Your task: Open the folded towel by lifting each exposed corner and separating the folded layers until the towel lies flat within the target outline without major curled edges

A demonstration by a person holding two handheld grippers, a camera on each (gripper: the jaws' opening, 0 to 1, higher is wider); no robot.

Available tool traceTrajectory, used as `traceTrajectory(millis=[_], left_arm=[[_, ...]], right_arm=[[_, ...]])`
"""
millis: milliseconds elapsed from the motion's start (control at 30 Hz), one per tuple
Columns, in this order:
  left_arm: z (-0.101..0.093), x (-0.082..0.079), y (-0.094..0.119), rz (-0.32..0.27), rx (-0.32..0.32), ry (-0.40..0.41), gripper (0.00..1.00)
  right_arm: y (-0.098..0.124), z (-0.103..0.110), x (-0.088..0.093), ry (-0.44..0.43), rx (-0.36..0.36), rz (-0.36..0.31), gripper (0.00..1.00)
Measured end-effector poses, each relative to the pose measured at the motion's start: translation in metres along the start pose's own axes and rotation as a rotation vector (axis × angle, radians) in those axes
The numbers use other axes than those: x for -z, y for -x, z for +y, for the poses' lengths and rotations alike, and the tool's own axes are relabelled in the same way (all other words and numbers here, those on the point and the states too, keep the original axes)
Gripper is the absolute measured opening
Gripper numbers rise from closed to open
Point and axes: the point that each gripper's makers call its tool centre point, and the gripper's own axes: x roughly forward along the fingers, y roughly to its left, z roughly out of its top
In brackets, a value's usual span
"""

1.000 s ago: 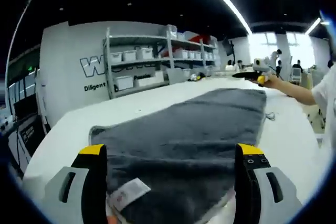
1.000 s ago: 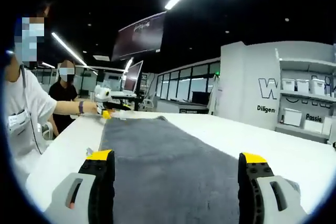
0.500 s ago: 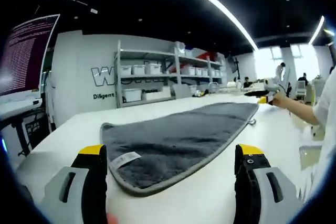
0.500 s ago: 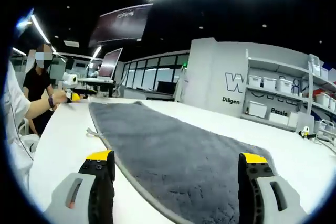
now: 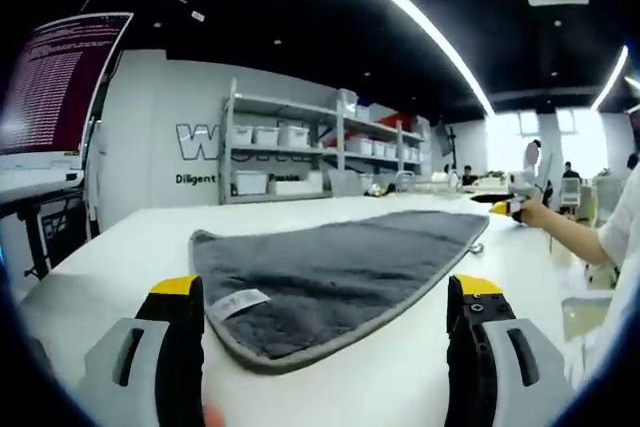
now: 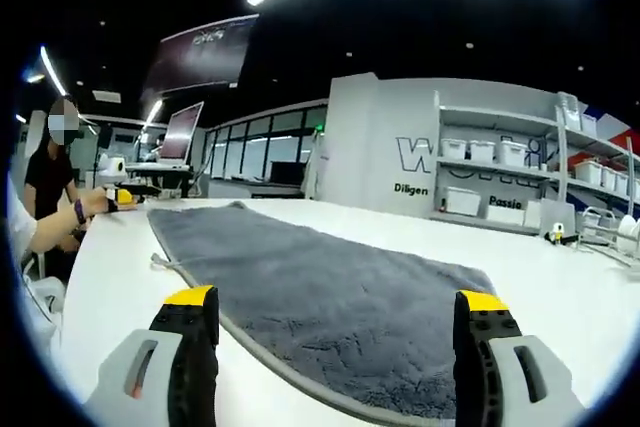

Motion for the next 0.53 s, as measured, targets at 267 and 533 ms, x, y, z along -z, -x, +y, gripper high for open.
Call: traceTrajectory(millis=[267, 533], left_arm=[[-0.0001, 0.0000, 0.0001, -0.003, -0.004, 0.002, 0.99], [-0.0012, 0.0009, -0.0013, 0.006, -0.004, -0.023, 0.99]], right_arm=[[0.0004, -0.0031, 0.0029, 0.015, 0.028, 0.019, 0.99], [-0.0003, -0.0032, 0.0038, 0.033, 0.028, 0.029, 0.99]])
